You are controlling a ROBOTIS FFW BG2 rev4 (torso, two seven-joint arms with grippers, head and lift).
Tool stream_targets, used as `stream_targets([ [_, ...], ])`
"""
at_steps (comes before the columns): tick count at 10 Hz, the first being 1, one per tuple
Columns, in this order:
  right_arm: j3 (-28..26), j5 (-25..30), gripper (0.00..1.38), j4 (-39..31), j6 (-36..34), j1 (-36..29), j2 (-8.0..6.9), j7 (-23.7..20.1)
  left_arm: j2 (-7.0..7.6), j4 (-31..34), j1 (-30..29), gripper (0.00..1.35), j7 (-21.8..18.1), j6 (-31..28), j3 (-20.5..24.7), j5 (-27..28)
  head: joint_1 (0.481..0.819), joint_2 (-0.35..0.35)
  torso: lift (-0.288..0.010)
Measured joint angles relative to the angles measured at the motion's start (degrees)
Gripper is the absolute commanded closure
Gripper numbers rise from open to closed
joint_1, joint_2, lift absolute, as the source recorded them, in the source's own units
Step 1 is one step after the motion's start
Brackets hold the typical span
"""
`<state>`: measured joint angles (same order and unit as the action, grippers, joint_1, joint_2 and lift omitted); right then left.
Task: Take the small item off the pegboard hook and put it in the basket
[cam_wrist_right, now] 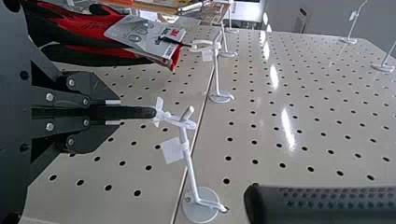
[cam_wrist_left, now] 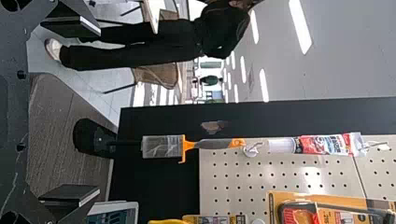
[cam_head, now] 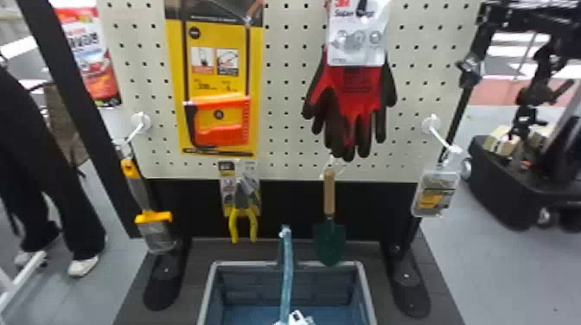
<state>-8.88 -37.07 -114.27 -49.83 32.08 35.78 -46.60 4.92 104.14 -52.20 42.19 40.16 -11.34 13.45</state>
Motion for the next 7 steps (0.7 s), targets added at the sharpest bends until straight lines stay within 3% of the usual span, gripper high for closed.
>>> stream_targets([
  [7, -3.22, -1.32, 1.27, -6.56, -0.11, -3.46, -0.24, 1.84, 0.0, 0.0, -0.06, 0.12, 0.0, -0.12, -0.04, -0.25, 0.549, 0.0, -0.1],
])
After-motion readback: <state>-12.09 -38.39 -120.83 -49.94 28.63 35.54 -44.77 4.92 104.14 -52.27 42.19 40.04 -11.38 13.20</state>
